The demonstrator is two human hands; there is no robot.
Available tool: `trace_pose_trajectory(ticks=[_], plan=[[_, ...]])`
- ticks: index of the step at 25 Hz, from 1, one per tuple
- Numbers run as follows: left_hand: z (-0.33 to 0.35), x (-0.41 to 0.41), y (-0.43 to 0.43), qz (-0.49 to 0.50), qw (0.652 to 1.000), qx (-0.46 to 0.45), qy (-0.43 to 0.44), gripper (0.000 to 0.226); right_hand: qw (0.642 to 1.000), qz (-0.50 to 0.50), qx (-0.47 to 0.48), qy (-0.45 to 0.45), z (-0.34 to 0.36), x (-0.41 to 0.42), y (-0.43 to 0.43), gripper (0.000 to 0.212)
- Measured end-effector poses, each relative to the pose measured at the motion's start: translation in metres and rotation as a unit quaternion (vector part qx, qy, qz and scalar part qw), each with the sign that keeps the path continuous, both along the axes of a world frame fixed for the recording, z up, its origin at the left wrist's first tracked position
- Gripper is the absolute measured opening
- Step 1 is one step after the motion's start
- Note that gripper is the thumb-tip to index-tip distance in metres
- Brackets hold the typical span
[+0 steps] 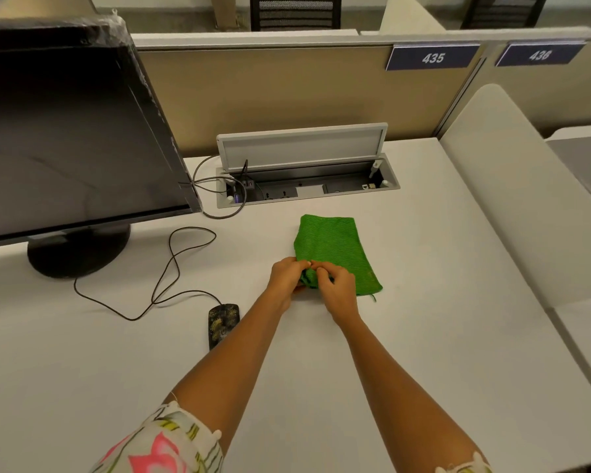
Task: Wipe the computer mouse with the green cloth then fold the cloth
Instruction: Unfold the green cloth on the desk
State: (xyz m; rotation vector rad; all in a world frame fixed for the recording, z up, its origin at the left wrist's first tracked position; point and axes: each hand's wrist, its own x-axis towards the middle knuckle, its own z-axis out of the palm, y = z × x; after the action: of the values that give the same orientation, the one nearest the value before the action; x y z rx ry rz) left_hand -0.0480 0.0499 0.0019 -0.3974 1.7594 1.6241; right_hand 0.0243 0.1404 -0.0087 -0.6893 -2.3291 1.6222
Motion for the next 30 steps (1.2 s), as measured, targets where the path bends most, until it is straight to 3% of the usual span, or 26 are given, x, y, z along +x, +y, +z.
trace_pose_trajectory(ticks=[5, 8, 11, 16, 19, 25, 30], plan=[[0.025, -0.004, -0.004, -0.02, 0.999, -0.002, 0.036, 0.027, 1.0, -0.006, 0.018, 0.006, 0.015, -0.003, 0.004, 0.026], [0.044, -0.01, -0.012, -0.074, 0.991, -0.041, 0.108, 0.046, 0.997, 0.013, 0.071, 0.029, 0.032, -0.009, 0.01, 0.022], [0.069, -0.016, -0.021, -0.137, 0.973, -0.051, 0.177, 0.052, 0.989, 0.047, 0.128, 0.048, 0.061, -0.019, 0.015, 0.032], [0.11, -0.029, -0.042, -0.226, 0.935, -0.079, 0.262, 0.057, 0.931, 0.161, 0.328, 0.01, 0.1, -0.035, 0.018, 0.053], [0.129, -0.034, -0.053, -0.265, 0.908, -0.092, 0.311, 0.053, 0.904, 0.192, 0.382, 0.001, 0.117, -0.04, 0.021, 0.06], [0.155, -0.036, -0.061, -0.271, 0.876, -0.086, 0.389, 0.047, 0.903, 0.202, 0.376, -0.047, 0.143, -0.04, 0.014, 0.036], [0.169, -0.035, -0.069, -0.256, 0.867, -0.091, 0.418, 0.038, 0.961, 0.18, 0.208, -0.006, 0.156, -0.028, -0.006, 0.036]])
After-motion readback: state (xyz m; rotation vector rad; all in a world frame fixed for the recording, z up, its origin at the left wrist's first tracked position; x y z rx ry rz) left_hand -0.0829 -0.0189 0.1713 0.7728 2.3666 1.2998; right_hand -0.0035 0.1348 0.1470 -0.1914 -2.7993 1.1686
